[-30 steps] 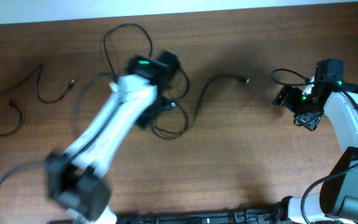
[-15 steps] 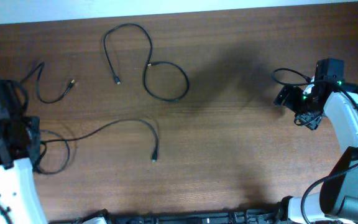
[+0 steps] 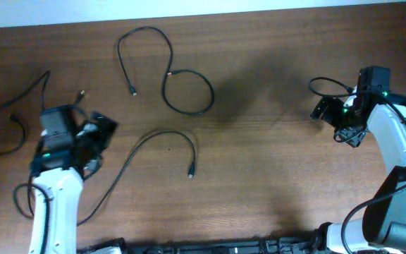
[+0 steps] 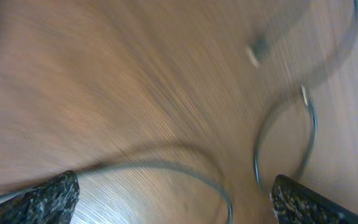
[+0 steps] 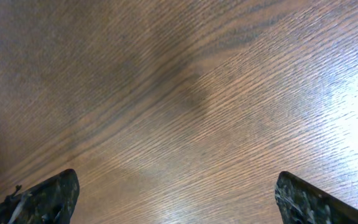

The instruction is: Untangle cables

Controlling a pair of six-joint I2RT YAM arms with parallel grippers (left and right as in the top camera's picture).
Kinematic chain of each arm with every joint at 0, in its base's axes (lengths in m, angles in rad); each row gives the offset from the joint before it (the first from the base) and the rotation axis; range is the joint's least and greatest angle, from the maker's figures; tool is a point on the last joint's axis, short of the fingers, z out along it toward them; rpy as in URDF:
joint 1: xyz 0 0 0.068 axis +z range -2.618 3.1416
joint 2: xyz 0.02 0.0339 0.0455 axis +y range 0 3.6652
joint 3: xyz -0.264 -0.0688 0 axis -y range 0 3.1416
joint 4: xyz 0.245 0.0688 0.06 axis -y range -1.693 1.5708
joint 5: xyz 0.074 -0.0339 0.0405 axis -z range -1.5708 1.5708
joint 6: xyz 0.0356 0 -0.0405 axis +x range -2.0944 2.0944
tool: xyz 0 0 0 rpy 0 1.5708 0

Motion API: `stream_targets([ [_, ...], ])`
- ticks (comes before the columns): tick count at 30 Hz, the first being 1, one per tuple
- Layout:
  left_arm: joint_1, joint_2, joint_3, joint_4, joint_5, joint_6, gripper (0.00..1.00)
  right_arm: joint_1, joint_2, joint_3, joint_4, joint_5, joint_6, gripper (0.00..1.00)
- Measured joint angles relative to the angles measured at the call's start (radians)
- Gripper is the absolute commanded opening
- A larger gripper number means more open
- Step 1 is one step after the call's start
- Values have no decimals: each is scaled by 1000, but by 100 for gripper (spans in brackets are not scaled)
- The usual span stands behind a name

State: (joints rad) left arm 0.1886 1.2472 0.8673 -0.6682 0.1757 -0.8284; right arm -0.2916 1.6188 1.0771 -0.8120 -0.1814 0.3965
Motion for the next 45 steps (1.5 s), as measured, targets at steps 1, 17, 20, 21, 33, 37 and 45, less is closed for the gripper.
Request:
stream_targets([
  [1, -90, 14, -1, 32, 12, 52, 99, 0, 0, 0, 0, 0, 0, 99],
  [17, -521, 425, 312, 149, -247, 217, 0, 0, 2, 0, -7, 0, 0, 99],
  [20, -437, 142, 466, -106, -492, 239, 0, 0, 2, 0, -7, 0, 0, 99],
  [21, -421, 116, 477, -209, -523, 237, 0, 0, 2, 0, -4, 0, 0, 99],
  [33, -225, 103, 128, 296, -586, -533, 0, 0, 1, -2, -16, 0, 1, 99],
  [37, -227, 103, 146, 666, -379, -340, 0, 0, 2, -2, -11, 0, 0, 99],
  [45, -226, 103, 148, 229, -608, -288, 99, 0, 2, -2, -4, 0, 0, 98],
])
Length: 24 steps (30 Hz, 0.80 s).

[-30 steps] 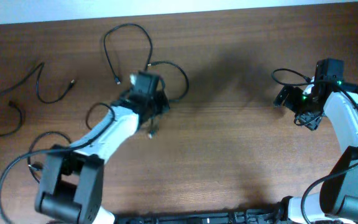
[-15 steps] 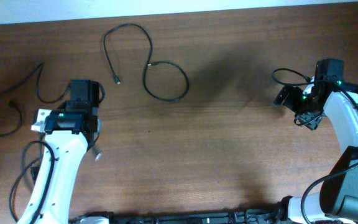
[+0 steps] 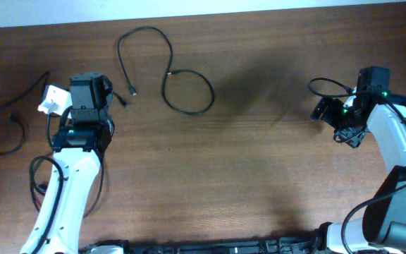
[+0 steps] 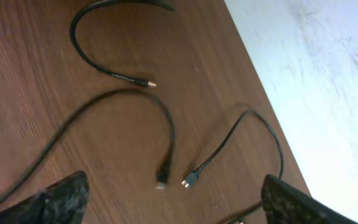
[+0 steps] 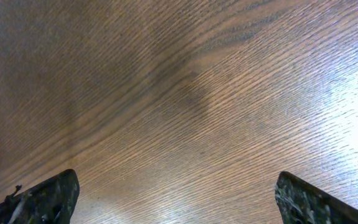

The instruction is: Untangle cables

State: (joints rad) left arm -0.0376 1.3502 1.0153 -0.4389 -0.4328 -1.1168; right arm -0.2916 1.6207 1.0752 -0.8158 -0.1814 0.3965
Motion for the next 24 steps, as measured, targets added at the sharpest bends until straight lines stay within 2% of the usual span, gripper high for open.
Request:
stream_targets([
  [3, 0, 0, 1, -55, -11, 2, 99, 0, 0, 0, 1, 0, 0, 99],
  [5, 0, 0, 6, -274, -19, -26, 99, 0, 0, 0, 1, 0, -1, 99],
  [6, 0, 2, 3, -435, -11, -72, 99, 0, 0, 0, 2, 0, 0, 99],
  [7, 0, 11, 0, -493, 16, -104, 99, 0, 0, 0, 5, 0, 0, 98],
  [8, 1, 47, 0, -562, 88, -136, 99, 0, 0, 0, 6, 0, 0, 99],
  [10, 0, 116, -1, -535, 275, -136, 99, 0, 0, 0, -19, -1, 0, 99],
  [13, -20, 94, -11, -258, 449, 189, 99, 14, -22, -1, -92, -71, -114, 99],
  [15, -21, -37, -9, -211, 490, 411, 98, 17, -147, -3, -131, -86, -166, 99],
  [18, -21, -340, -3, -206, 510, 660, 99, 17, -457, -6, -154, -138, -193, 99],
  [20, -21, -474, -4, -206, 511, 759, 99, 18, -618, -5, -211, -167, -195, 99],
  [24, -21, -663, -3, -226, 504, 808, 99, 19, -831, -6, -332, -188, -231, 99],
])
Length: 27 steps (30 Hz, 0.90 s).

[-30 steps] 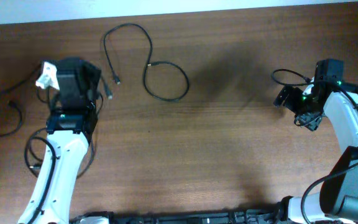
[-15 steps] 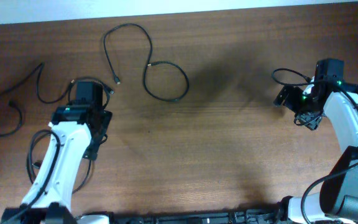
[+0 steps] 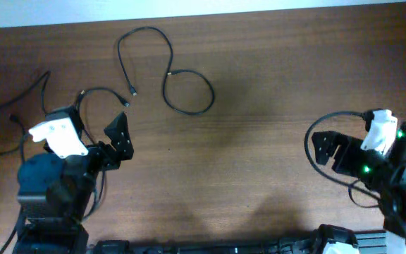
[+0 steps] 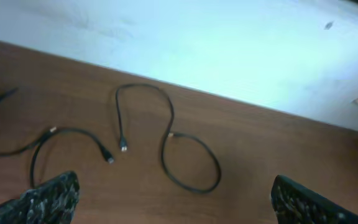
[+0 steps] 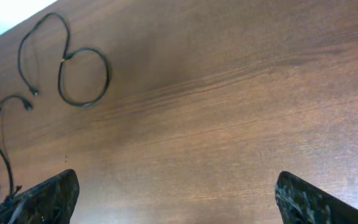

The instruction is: Untangle cables

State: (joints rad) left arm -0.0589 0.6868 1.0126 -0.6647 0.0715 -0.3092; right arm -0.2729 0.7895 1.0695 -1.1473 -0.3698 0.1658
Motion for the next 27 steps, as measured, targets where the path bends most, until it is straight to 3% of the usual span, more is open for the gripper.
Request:
stream_targets([
  [4, 0, 3, 0, -78, 0, 3, 99, 0, -117, -1, -35, -14, -62, 99],
  [14, 0, 3, 1, -347, 0, 3, 99, 0, -111, -1, -84, -39, -73, 99],
  [20, 0, 3, 1, -401, 0, 3, 99, 0, -112, -35, -95, -153, -223, 99],
  [25, 0, 3, 1, -412, 0, 3, 99, 13, -110, -171, 134, -211, -257, 99],
  [27, 0, 3, 1, -415, 0, 3, 99, 136, -112, -200, 259, -209, -275, 99],
])
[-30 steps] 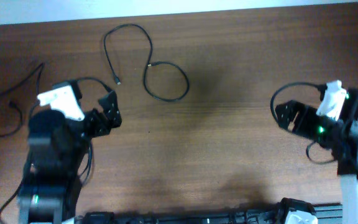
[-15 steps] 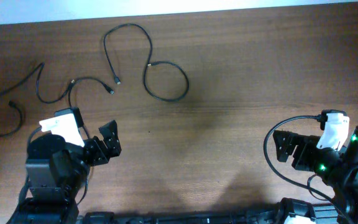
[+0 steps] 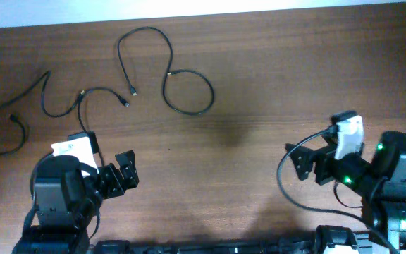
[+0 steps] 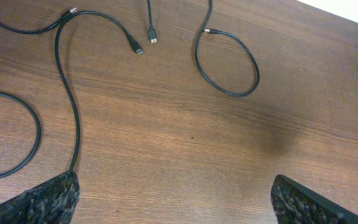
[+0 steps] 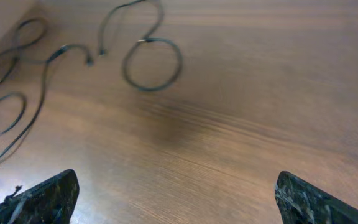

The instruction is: Untangle cables

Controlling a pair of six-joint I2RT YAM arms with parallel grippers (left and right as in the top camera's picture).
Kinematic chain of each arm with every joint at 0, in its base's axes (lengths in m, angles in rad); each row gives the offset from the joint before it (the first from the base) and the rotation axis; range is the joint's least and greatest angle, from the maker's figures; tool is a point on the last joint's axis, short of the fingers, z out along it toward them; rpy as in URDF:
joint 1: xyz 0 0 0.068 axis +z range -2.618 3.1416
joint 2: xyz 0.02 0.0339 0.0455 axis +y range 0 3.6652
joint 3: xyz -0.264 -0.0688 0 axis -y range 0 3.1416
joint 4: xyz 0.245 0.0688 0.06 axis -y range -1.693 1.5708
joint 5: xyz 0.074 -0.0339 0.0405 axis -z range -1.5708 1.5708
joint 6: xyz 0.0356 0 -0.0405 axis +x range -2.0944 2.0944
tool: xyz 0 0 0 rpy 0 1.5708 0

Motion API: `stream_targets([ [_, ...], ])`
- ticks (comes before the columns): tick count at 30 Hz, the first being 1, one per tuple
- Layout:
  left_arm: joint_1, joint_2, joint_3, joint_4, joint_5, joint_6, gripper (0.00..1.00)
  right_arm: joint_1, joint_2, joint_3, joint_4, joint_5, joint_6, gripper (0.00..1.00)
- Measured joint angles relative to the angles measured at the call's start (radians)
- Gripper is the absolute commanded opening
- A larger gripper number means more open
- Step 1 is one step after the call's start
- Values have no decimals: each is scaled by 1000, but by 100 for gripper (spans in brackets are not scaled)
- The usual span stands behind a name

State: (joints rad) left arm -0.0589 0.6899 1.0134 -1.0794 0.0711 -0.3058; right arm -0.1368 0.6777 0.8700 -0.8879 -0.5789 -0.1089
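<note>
Three black cables lie apart on the brown table. An S-shaped cable ending in a loop (image 3: 189,95) (image 4: 227,62) (image 5: 153,65) lies at the back centre. A second cable (image 3: 101,92) (image 4: 73,93) arcs to the left of it, its plug close to the first cable's plug, and runs down under my left arm. A third cable coils at the far left. My left gripper (image 3: 123,180) (image 4: 179,205) stands open at the front left, holding nothing. My right gripper (image 3: 305,162) (image 5: 179,199) is open at the front right, well away from the cables.
The table's back edge meets a pale wall (image 3: 259,5). A dark loop (image 4: 17,137) lies beside my left fingertips (image 4: 51,199). The arms' own black leads hang near both wrists, one curving by the right arm (image 3: 284,176).
Both arms have drawn nearer the front edge. The left gripper now sits lower in the overhead view and the right one further left. The cables lie as before. Both grippers stay open.
At first a long cable arced across the table's centre beside my left gripper, with the right arm at the far right. Then the left arm was at the back left and the centre cable was gone. Later that cable lay at the left, and both arms had pulled back frontward.
</note>
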Motion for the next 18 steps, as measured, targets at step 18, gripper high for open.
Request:
stream_targets([
  [18, 0, 0, 0, -2, 0, 0, 99, 85, -664, -784, 850, 198, 35, 99],
])
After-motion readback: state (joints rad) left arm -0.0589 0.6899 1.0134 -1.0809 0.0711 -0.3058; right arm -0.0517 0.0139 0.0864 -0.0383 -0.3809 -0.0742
